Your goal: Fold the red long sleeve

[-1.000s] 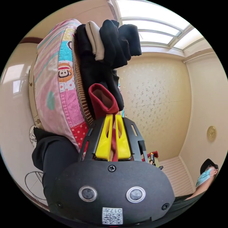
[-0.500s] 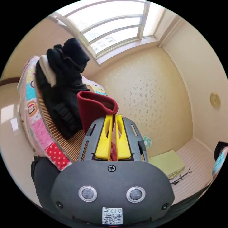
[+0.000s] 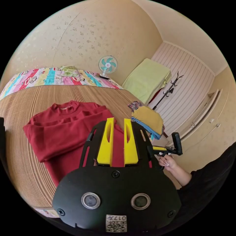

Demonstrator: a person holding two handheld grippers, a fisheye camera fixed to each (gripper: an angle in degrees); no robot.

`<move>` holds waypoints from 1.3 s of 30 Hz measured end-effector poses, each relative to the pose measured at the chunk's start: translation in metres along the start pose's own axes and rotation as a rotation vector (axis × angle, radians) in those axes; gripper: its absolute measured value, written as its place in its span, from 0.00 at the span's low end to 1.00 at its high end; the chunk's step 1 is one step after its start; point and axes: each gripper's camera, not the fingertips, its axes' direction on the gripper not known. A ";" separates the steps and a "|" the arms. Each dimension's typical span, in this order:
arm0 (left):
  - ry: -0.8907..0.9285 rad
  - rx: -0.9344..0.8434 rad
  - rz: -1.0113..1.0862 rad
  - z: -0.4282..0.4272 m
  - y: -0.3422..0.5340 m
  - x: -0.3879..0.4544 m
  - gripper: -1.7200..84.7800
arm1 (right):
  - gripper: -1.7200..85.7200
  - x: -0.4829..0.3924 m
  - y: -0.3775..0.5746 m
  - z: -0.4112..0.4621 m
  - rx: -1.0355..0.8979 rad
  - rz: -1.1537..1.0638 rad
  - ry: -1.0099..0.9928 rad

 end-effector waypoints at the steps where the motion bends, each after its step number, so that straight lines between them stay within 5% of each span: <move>1: -0.054 -0.020 -0.029 -0.001 0.012 -0.004 0.09 | 0.12 -0.008 -0.003 0.007 -0.024 -0.032 0.062; 6: -0.497 -0.335 -0.217 0.022 0.069 -0.057 0.04 | 0.12 -0.041 -0.037 0.053 -0.087 -0.127 0.187; 13: -0.559 -0.459 -0.120 0.078 -0.025 -0.088 0.01 | 0.11 -0.083 -0.141 0.130 -0.214 -0.010 0.329; 17: -0.574 -0.358 -0.187 0.078 -0.077 -0.130 0.01 | 0.11 -0.086 -0.185 0.145 -0.199 -0.068 0.246; 22: -0.433 0.021 -0.245 -0.022 -0.050 -0.137 0.03 | 0.11 -0.065 -0.171 0.055 0.001 -0.002 0.035; 29: -0.140 -0.189 -0.400 -0.073 0.094 -0.148 0.18 | 0.16 -0.011 -0.066 0.014 -0.119 0.095 0.218; 39: 0.160 -0.189 -0.682 -0.090 0.155 -0.178 0.18 | 0.15 0.023 -0.018 -0.006 -0.012 0.254 -0.072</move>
